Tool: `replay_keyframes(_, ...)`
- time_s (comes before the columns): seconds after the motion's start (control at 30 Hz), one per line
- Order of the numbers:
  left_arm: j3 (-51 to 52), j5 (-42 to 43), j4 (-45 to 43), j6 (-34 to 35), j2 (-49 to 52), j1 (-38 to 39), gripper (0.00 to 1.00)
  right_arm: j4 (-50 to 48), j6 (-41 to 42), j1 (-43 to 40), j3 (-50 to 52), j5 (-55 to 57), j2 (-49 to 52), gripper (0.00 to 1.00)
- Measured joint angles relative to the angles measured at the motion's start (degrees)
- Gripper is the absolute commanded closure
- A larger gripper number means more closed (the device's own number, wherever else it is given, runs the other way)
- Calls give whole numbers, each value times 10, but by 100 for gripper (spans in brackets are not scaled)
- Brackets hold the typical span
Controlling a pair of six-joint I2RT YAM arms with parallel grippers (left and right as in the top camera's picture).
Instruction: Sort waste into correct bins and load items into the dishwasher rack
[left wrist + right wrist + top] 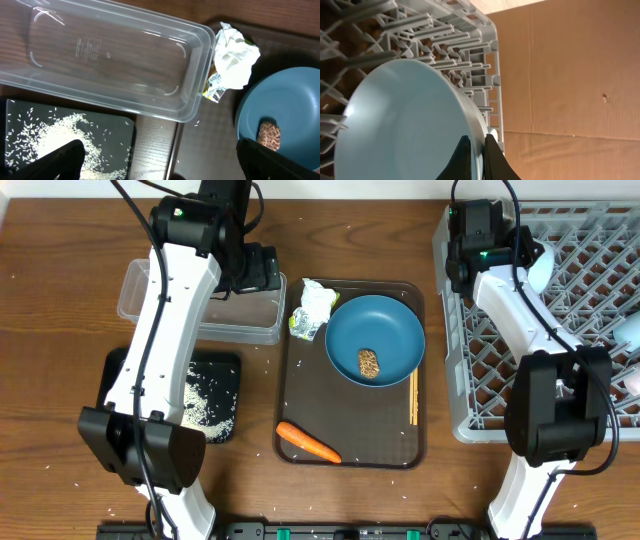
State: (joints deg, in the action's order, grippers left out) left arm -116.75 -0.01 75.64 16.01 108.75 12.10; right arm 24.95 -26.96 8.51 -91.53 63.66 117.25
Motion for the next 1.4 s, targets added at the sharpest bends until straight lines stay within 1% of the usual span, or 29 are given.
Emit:
replay_keyframes(0.17, 0, 0, 0, 0, 0, 0, 2, -5, -23, 3, -3, -24, -1, 96)
replay_keyframes(0.3, 0, 0, 0, 0, 0, 0, 2, -10, -50, 17, -4, -64, -1, 96)
replay_keyframes(0.4, 0, 0, 0, 0, 0, 0, 2, -3, -62, 26, -3, -108, -1, 93)
replay_keyframes(0.5, 0, 0, 0, 0, 0, 0, 2, 6, -75, 29, 6, -140, 3, 88)
replay_keyframes(0.53, 0, 0, 0, 0, 0, 0, 2, 7, -78, 29, 8, -145, 5, 84)
replay_keyframes(0.57, 0, 0, 0, 0, 0, 0, 2, 6, -82, 29, 10, -153, 6, 75)
replay_keyframes(0.67, 0, 0, 0, 0, 0, 0, 2, -2, -82, 28, 13, -161, 8, 43)
replay_keyframes(0.73, 0, 0, 0, 0, 0, 0, 2, -26, -69, 28, 14, -153, 8, 30)
replay_keyframes(0.77, 0, 0, 0, 0, 0, 0, 2, -41, -61, 28, 15, -144, 8, 27)
replay_keyframes(0.83, 0, 0, 0, 0, 0, 0, 2, -59, -41, 29, 14, -128, 8, 24)
replay_keyframes(0.97, 0, 0, 0, 0, 0, 0, 2, -61, 2, 30, 14, -110, 6, 17)
replay_keyframes(1.03, 0, 0, 0, 0, 0, 0, 2, -50, 36, 33, 14, -112, -5, 16)
replay_keyframes(1.1, 0, 0, 0, 0, 0, 0, 2, -17, 72, 36, 14, -129, -27, 16)
replay_keyframes(1.2, 0, 0, 0, 0, 0, 0, 2, 43, 142, 37, 14, -191, -84, 17)
replay_keyframes(1.4, 0, 0, 0, 0, 0, 0, 2, 123, 279, 11, 12, -390, -229, 17)
